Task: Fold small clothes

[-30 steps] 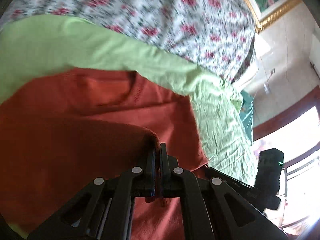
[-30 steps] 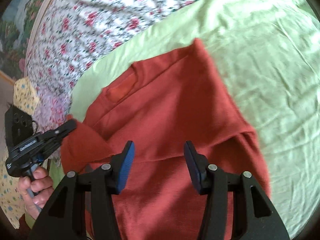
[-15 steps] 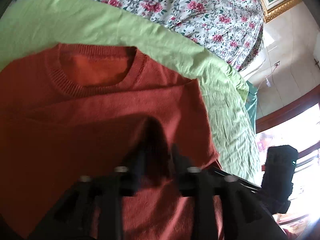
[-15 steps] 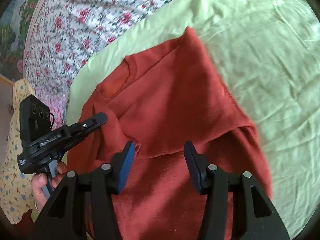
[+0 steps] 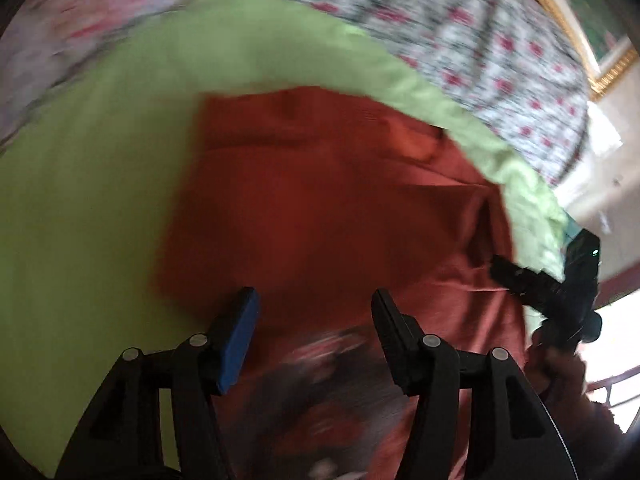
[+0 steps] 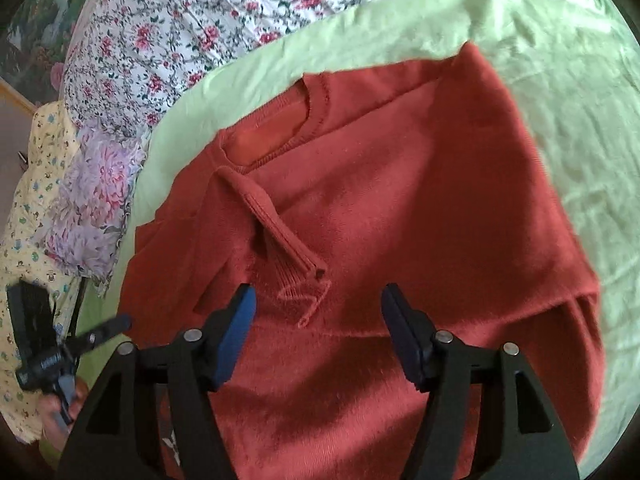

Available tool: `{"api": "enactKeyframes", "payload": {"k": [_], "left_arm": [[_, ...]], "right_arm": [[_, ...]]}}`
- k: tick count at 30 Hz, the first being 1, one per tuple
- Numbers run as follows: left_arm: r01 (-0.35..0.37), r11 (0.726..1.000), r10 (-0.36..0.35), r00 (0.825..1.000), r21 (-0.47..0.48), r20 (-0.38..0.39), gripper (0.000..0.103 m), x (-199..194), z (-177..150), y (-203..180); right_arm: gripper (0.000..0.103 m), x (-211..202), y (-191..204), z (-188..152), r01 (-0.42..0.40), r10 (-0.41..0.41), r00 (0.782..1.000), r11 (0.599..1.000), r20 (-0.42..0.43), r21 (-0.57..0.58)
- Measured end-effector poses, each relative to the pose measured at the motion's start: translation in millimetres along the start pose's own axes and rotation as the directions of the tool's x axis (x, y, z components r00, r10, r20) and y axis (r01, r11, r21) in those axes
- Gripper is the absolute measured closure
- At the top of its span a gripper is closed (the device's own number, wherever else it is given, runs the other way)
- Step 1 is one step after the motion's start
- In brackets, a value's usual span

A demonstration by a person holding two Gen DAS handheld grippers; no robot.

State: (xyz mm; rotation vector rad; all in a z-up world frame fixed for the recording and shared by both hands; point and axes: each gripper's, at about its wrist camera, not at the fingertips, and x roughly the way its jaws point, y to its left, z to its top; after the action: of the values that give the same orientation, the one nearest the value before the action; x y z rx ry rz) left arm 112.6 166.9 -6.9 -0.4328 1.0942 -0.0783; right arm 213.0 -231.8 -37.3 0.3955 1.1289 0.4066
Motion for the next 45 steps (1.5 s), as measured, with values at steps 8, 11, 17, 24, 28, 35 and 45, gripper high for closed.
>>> {"api": "enactKeyframes", "payload": {"k": [8, 11, 17, 24, 28, 35, 45], "left_arm": [[-0.132, 0.991, 0.132, 0.991, 0.009, -0.016, 0.044, 15.7, -11.0, 30.5], [-0.180, 0.983, 0.180, 0.984, 0.019, -0.002, 0.044, 29.6, -5.2, 26.5], [-0.214, 0.975, 0.213, 0.977, 0.067, 0.019, 0.044, 41.7, 2.0, 9.4], [-0.266, 0.963, 0.265, 0.964, 0.051, 0.028, 0.044, 44.6, 8.5, 8.1], [-0.301, 0.953, 0.298, 0.953, 0.044, 0.059, 0.044, 35.5, 7.5, 15.8], [-0.292, 0.956, 0.294, 0.955, -0.038, 0.047, 0.043, 30.7, 7.1, 41.4], [-0.312, 0.949, 0.314, 0.948, -0.046, 0.056, 0.043, 29.1, 4.8, 38.5]], "right_arm": [[0.074, 26.2, 22.7, 9.9, 0.008, -0.006, 1.000, 0.997, 0.022, -0.079], [0.098, 16.3, 24.5, 23.0, -0.046, 0.046, 0.999, 0.997, -0.004, -0.070], [0.098, -77.2, 1.4, 80.4, -0.202, 0.200, 0.966, 0.979, 0.161, -0.003], [0.098, -53.4, -67.9, 91.5, -0.039, 0.042, 0.999, 0.985, -0.014, 0.171], [0.098, -44.4, -80.1, 89.5, -0.023, 0.036, 0.997, 0.980, -0.065, 0.197], [0.091, -29.3, -88.9, 110.8, -0.005, 0.035, 0.992, 0.972, -0.122, 0.234], [0.046, -24.1, -86.5, 43.4, 0.031, -0.024, 0.999, 0.983, -0.041, 0.183]]}}
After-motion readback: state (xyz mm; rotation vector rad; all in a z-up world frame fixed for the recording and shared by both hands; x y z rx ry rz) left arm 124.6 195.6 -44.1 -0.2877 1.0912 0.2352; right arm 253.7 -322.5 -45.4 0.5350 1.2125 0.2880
